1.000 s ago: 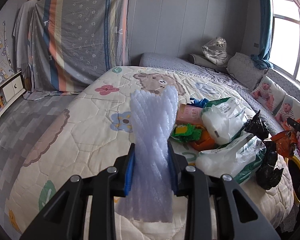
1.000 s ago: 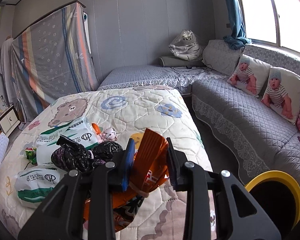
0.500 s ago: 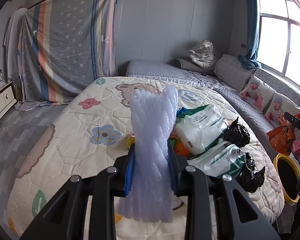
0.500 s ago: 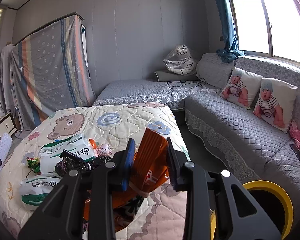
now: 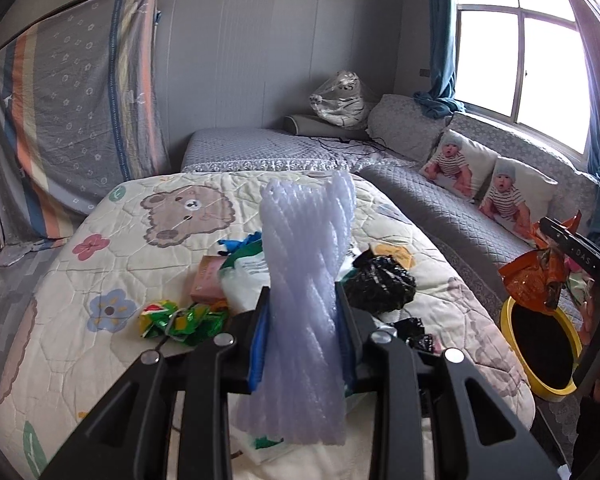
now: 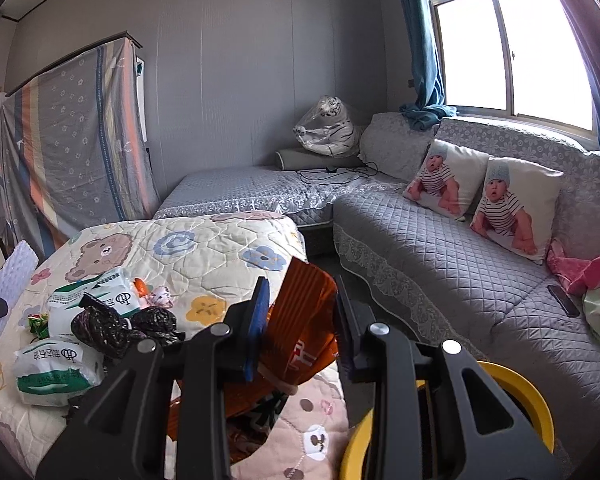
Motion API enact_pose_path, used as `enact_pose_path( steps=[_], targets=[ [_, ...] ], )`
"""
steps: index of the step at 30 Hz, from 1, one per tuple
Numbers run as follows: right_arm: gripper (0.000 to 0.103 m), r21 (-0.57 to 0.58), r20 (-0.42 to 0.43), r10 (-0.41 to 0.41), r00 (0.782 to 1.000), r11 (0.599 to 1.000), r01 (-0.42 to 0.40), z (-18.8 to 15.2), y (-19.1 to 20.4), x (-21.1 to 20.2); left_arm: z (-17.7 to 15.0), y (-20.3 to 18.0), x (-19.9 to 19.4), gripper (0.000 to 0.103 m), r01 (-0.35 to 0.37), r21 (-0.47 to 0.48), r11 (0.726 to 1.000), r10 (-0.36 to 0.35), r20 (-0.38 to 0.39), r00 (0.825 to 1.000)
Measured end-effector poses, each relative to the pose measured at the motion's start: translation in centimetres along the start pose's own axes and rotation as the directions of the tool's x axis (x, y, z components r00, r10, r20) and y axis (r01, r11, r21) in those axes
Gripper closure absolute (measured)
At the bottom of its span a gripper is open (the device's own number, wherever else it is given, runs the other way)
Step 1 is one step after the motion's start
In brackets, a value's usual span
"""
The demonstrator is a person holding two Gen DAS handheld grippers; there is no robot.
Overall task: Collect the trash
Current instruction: 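Carry both items to the yellow bin and open both tools to drop them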
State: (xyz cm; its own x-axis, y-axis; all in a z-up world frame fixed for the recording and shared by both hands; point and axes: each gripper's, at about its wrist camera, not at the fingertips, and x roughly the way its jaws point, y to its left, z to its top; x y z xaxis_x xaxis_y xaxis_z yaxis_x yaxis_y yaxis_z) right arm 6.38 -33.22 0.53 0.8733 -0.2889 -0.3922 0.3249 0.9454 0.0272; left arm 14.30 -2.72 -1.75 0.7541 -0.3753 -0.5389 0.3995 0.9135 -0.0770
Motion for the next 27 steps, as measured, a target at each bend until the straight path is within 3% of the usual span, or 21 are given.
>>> enact_pose_path(
  steps=[11,18,27],
  targets=[
    [0.074,0.051,-0.012,-0.130,0.991,0.990,0.131,-1.1,-6.6,-1.0,2.1,-9.7,3.5,0.076,0.158,0.144,0.977,-0.154,-0.039,0.987],
    [0.073,0.071,-0.020,-0.234,0.972,0.970,0.235,-2.3,-10.3,-2.0,2.3,-16.1,5.9,0.076,0.272,0.207,0.940,-0.257,-0.097,0.962],
    [0.073,0.100,-0.070,-0.311,0.948,0.943,0.317,-4.4,-14.1,-2.5,1.3,-23.6,8.2,0.075,0.402,0.265,0.876,-0.368,-0.169,0.914]
  ],
)
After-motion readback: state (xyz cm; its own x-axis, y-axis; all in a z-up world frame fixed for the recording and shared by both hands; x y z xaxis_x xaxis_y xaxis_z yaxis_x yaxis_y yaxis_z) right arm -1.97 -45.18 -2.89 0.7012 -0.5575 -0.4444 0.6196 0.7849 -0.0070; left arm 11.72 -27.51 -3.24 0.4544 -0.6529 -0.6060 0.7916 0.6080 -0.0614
